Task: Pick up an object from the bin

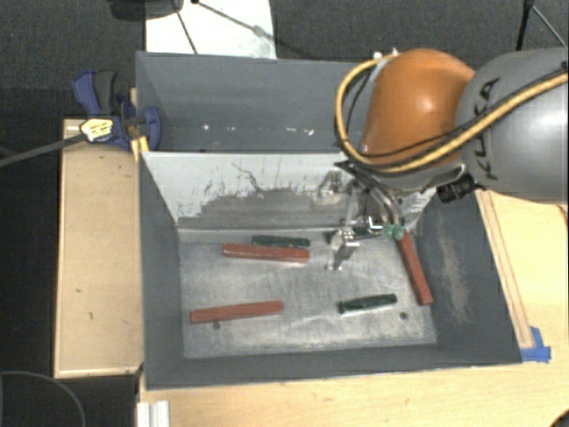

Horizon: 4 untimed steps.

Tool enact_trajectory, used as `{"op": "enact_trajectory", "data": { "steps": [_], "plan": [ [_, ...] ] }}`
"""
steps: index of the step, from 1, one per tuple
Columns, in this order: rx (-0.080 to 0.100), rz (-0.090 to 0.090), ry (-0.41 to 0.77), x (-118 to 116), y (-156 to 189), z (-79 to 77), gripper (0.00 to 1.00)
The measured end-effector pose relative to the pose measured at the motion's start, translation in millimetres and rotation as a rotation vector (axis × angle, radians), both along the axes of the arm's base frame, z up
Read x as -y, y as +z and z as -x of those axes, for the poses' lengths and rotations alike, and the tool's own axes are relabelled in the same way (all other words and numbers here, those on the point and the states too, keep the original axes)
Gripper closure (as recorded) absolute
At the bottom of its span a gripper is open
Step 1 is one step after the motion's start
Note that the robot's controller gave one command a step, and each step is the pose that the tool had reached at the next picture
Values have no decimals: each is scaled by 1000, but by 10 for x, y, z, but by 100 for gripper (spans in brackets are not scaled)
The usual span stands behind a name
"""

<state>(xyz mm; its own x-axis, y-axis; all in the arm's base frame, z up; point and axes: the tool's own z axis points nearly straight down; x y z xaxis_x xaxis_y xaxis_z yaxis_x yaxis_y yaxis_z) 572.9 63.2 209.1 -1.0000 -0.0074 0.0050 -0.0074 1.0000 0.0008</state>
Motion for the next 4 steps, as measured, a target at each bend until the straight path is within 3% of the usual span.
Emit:
{"op": "enact_trajectory", "data": {
  "steps": [1, 2, 3, 4],
  "plan": [
    [8, 0, -1, 3, 46, -16, 0],
    [15, 0, 32, -158, -458, -102, 0],
    [33, -5, 62, -392, -1281, -113, 100],
    [33, -6, 61, -393, -1281, -113, 100]
  ]
}}
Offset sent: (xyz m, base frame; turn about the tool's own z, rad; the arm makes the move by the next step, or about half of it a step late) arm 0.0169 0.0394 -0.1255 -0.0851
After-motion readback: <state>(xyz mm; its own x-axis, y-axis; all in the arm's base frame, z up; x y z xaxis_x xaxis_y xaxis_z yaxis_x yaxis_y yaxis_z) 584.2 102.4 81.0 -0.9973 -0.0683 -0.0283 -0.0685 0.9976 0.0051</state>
